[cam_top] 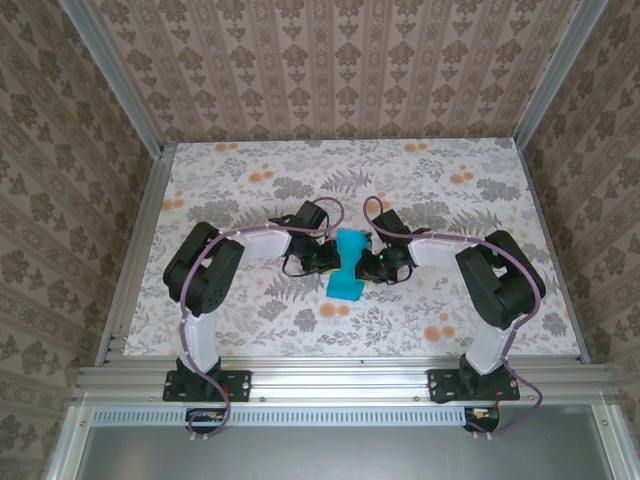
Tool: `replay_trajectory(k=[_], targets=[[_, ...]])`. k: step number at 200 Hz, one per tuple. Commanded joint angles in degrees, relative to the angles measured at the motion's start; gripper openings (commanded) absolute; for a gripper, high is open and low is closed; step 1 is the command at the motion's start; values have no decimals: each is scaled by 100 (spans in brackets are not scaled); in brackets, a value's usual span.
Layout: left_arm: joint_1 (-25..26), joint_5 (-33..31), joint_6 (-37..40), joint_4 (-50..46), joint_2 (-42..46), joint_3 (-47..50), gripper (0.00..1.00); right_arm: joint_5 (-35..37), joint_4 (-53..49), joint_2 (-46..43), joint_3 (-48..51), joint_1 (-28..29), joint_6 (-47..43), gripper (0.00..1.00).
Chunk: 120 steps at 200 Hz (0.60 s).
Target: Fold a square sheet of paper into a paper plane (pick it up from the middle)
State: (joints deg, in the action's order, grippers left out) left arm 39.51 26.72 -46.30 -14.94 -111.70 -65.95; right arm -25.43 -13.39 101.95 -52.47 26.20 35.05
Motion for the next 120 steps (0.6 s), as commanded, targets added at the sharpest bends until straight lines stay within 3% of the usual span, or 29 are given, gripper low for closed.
replay_trajectory(k=[1, 52, 120], targets=[[92, -456, 58, -543, -423, 182, 8, 20, -110, -70, 168, -80, 54, 14], [110, -465, 27, -549, -423, 149, 8, -980, 367, -504, 332, 90, 290, 16], [126, -501, 26, -549, -414, 142, 8, -810, 606, -214, 958, 105, 354, 15]])
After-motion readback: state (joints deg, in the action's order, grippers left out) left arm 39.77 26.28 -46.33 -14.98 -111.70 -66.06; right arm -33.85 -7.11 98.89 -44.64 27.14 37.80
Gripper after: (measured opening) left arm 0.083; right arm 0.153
